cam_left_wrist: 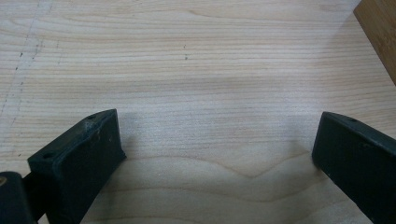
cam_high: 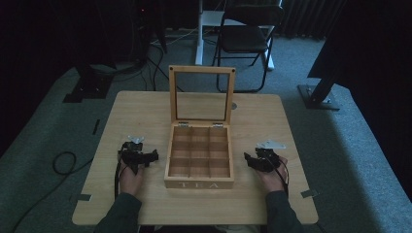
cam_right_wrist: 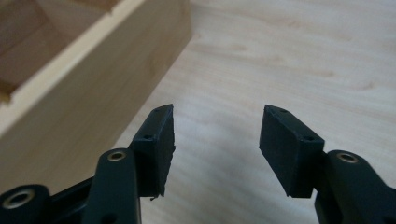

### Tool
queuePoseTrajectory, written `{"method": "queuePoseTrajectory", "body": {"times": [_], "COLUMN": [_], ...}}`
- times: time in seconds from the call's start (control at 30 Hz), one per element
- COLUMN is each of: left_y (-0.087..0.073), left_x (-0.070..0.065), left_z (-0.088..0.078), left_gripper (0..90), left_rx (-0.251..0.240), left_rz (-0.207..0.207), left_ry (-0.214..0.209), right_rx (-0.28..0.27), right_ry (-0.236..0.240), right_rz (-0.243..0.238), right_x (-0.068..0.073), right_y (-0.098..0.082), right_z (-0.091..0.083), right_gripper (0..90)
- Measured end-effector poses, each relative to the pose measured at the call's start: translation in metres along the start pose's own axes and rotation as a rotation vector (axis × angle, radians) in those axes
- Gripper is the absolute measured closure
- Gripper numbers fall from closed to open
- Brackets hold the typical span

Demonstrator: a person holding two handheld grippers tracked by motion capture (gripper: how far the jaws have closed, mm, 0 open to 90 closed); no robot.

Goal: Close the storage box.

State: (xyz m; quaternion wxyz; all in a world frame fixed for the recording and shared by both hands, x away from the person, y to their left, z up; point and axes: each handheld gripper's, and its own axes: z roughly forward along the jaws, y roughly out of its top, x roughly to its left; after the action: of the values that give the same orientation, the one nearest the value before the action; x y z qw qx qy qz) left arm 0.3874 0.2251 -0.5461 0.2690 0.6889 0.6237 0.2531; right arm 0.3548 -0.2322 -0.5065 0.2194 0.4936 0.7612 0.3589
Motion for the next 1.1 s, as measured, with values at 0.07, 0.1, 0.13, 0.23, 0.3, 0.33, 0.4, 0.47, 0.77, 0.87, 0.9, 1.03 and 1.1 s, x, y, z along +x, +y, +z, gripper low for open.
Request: {"method": "queuePoseTrajectory", "body": {"times": [0.07,0.1,0.13,0.23,0.3,0.33,0.4,0.47,0.77,0.87,0.9,1.03,1.1], "left_y": [0.000,0.000,0.000,0.000,0.000,0.000,0.000,0.000,0.000,0.000,0.000,0.000,0.000], "left_x": [0.000,0.000,0.000,0.000,0.000,0.000,0.000,0.000,0.000,0.000,0.000,0.000,0.000], "left_z": [0.000,0.000,0.000,0.000,0.000,0.000,0.000,0.000,0.000,0.000,0.000,0.000,0.000], "left_gripper": [1.6,1.6,1.6,1.6,1.6,1.6,1.6,1.6,1.6,1.6,1.6,1.6,1.6], "left_rx": [0.000,0.000,0.000,0.001,0.001,0.001,0.001,0.001,0.000,0.000,0.000,0.000,0.000], "left_rz": [0.000,0.000,0.000,0.002,0.002,0.002,0.002,0.002,0.002,0.002,0.002,0.002,0.002], "left_ry": [0.000,0.000,0.000,0.000,0.000,0.000,0.000,0.000,0.000,0.000,0.000,0.000,0.000], "right_rx": [-0.005,-0.008,-0.011,-0.025,-0.027,-0.028,-0.033,-0.035,-0.025,-0.039,-0.039,-0.055,-0.055], "right_ry": [0.002,0.003,0.005,0.017,0.018,0.016,0.020,0.021,0.011,0.020,0.020,0.026,0.026], "right_rz": [0.005,0.010,0.017,0.031,0.033,0.031,0.030,0.031,-0.001,-0.007,-0.007,-0.014,-0.020], "right_x": [-0.001,-0.001,-0.002,-0.004,-0.004,-0.005,-0.005,-0.005,-0.006,-0.005,-0.005,-0.001,-0.001], "right_y": [0.006,0.008,0.011,0.018,0.022,0.025,0.030,0.032,0.053,0.062,0.062,0.074,0.076], "right_z": [0.000,0.000,0.000,0.000,0.000,0.001,0.002,0.002,0.009,0.011,0.011,0.014,0.014], "right_gripper": [45.5,45.5,45.5,45.5,45.5,45.6,46.1,46.3,47.2,46.0,46.0,45.0,44.6]}}
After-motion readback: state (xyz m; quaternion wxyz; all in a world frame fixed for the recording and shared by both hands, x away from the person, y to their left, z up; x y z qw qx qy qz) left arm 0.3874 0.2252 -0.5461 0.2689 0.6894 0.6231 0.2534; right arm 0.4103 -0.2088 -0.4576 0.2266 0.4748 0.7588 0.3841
